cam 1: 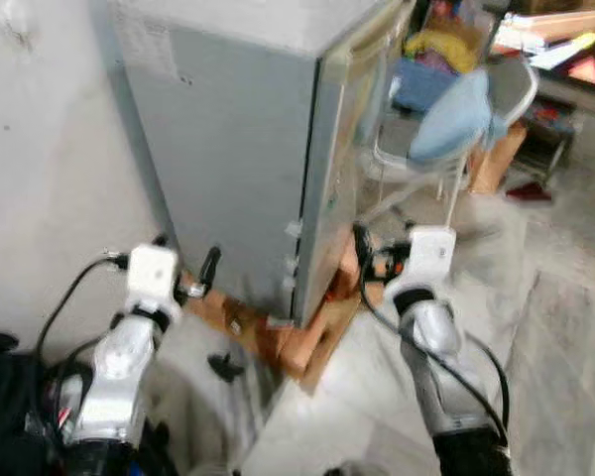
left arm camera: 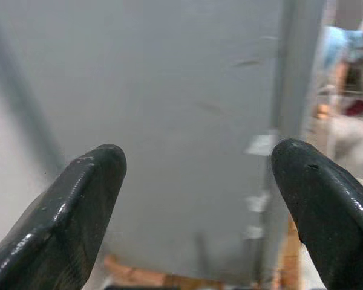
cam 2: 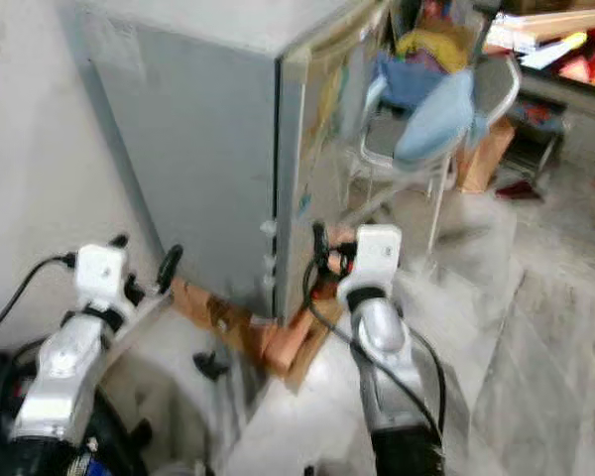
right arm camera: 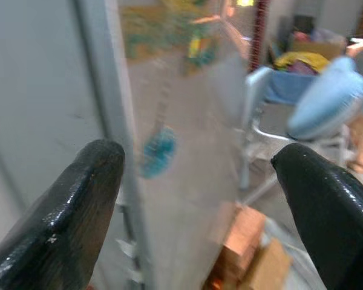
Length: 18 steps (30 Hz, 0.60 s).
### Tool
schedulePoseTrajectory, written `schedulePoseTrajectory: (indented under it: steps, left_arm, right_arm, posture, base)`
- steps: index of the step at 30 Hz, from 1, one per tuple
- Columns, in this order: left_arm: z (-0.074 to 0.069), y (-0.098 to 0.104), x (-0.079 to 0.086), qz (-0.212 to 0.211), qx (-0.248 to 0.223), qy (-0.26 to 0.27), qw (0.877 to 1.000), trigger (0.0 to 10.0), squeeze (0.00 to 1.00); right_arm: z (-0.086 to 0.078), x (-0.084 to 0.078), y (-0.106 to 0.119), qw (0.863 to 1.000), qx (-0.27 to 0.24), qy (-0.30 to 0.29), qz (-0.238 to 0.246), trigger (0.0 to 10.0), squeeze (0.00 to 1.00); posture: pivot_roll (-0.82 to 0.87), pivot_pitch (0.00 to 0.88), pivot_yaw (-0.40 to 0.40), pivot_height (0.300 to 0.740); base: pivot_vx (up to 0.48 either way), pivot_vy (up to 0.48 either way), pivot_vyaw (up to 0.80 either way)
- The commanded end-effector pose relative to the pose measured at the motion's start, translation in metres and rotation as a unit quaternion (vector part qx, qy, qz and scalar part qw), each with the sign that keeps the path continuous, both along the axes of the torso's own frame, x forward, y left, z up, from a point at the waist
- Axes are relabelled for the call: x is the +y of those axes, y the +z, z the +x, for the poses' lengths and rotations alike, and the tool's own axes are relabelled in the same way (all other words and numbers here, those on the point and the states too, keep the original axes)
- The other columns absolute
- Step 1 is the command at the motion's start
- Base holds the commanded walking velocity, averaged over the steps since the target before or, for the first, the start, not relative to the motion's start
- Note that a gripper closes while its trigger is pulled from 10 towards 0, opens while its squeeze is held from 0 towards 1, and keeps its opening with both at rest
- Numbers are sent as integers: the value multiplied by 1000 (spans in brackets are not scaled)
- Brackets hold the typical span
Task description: Restocking fridge
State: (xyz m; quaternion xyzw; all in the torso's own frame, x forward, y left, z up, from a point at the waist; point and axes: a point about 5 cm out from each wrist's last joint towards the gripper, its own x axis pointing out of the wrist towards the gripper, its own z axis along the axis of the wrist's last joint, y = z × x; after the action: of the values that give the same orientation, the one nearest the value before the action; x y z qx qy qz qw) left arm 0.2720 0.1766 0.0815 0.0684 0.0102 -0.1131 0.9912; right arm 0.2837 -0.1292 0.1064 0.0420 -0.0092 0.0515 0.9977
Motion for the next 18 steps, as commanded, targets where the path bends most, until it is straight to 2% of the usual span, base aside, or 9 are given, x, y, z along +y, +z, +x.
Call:
schedulePoseTrajectory:
  steps: [1, 14, 18]
  left_arm:
    - [1, 3, -3, 5, -8, -7, 1000, 10000, 0]
    - [1, 4, -3, 5, -12, -15, 1000, 10000, 0]
    - [0, 4, -4, 2, -13, -16, 1000, 10000, 0]
  right_arm:
    - [0, -7, 1, 1000, -3, -11, -4, 10000, 0]
    - [0, -7, 2, 1000, -4, -11, -3, 10000, 0]
    - [0, -6, 2, 1000, -5, -8, -2, 10000, 0]
  posture:
    - [8, 0, -36, 740]
    - [7, 9, -36, 740]
    - [5, 14, -38, 740]
  base:
    - [0, 0, -800]
    - [0, 0, -800]
    - [289, -300, 0]
